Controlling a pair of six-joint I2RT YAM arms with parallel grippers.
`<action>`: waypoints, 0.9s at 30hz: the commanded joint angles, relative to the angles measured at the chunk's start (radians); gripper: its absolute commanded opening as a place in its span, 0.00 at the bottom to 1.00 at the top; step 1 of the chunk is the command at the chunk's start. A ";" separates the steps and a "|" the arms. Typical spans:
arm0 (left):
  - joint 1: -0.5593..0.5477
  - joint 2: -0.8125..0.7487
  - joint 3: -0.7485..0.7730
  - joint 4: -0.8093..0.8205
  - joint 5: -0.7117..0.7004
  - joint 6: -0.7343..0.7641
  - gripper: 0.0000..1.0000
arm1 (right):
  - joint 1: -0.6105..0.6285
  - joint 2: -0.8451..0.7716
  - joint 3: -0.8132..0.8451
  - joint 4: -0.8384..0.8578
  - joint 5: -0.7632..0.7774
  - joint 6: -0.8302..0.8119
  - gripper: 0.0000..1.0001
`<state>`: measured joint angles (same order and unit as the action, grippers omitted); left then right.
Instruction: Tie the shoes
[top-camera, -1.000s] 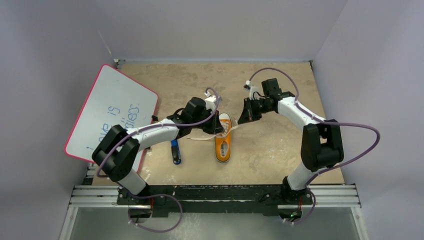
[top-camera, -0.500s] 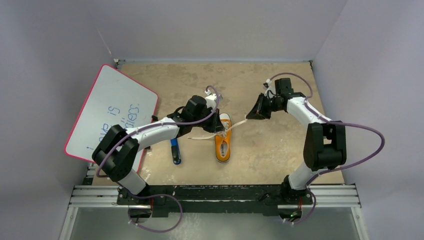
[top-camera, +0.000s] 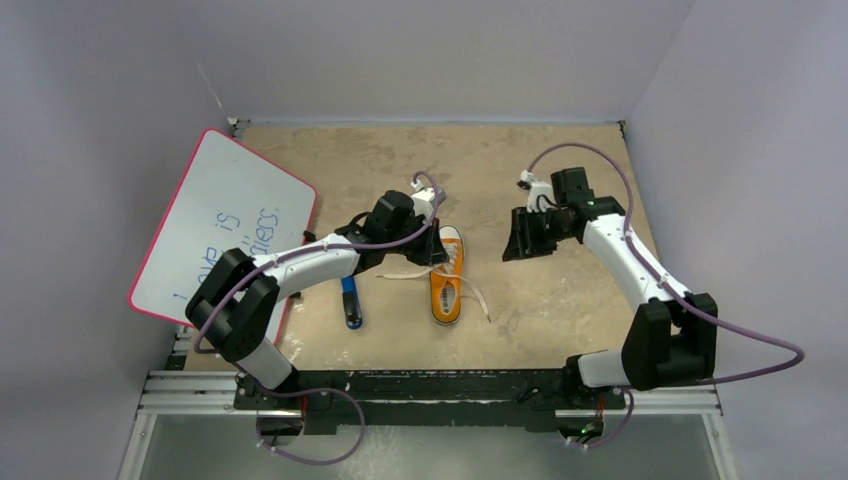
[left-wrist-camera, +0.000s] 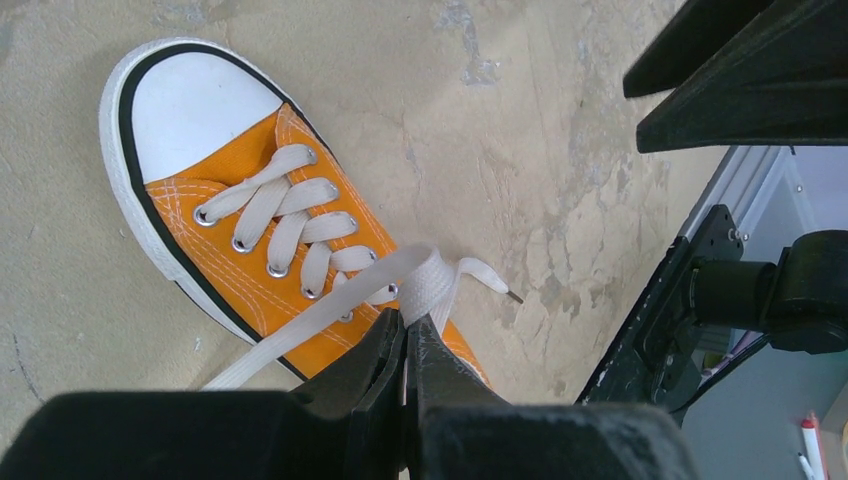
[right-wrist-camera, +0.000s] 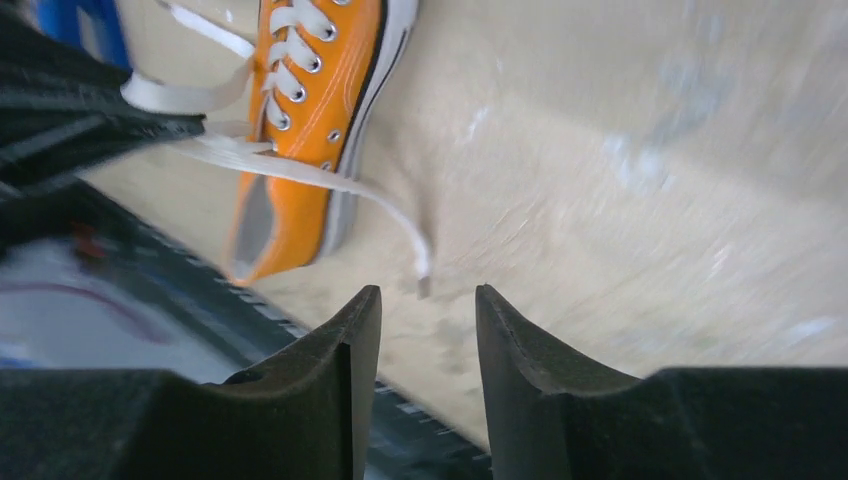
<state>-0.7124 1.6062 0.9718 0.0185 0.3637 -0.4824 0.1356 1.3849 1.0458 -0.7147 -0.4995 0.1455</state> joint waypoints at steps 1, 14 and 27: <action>0.010 0.002 0.035 0.021 0.031 0.031 0.00 | 0.176 -0.049 0.014 0.123 0.099 -0.559 0.46; 0.011 -0.005 0.027 0.065 0.029 -0.002 0.00 | 0.291 0.062 -0.233 0.499 -0.101 -0.274 0.51; 0.010 0.006 0.053 0.046 0.035 0.002 0.00 | 0.287 0.183 -0.196 0.477 -0.056 -0.104 0.00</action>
<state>-0.7078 1.6066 0.9749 0.0360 0.3794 -0.4870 0.4290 1.6012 0.8043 -0.2417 -0.5652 -0.0578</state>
